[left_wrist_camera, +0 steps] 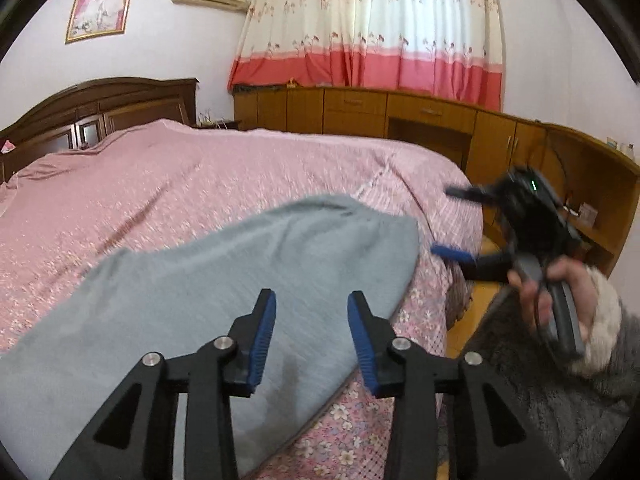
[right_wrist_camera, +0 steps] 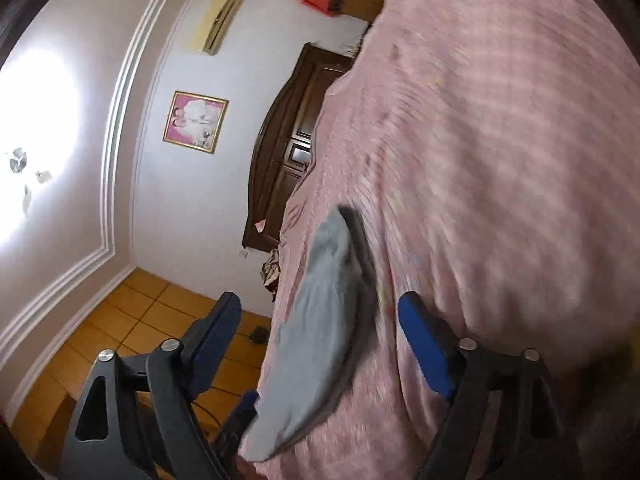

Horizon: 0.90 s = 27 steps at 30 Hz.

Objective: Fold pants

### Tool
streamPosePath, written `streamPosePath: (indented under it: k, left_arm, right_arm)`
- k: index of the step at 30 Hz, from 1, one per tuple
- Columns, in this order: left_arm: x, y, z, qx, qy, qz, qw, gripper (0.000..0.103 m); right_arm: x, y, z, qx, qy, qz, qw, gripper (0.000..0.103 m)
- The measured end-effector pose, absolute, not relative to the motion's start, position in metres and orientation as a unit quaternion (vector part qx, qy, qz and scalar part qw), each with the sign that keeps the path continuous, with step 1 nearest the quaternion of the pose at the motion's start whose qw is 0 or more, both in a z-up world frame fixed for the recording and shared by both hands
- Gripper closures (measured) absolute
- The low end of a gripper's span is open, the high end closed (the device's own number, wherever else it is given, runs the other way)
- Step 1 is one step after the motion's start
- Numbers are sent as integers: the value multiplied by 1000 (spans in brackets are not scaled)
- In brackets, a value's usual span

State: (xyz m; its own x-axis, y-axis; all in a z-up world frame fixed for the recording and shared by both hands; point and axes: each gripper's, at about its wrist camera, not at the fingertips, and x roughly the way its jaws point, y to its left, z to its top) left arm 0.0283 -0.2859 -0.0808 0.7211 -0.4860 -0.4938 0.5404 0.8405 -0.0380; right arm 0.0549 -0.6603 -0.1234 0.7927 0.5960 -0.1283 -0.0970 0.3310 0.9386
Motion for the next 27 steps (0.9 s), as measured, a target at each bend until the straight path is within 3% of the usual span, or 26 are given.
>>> streamPosePath:
  k: [6,10,13,25,27]
  left_arm:
    - [38,-280,-85,50,260,-245,933,62]
    - [49,-266,-90,28,271,-220,937,62]
    - [60,-259,-97,10,287,-213,934,62]
    - [67,-264,-112,25,308,-209,928,62]
    - [68,-264,-113,28,308,-210,927,62]
  right_arm:
    - [72,-645,-115,495,271,221,796,17]
    - [76,-629,-92,467,238,236,818,16]
    - [87,-616,-97,445,275,226,821,14]
    - [104,-620,-129,501,268,239,788,13]
    - [106,-621,-126,509,256,240,786,9]
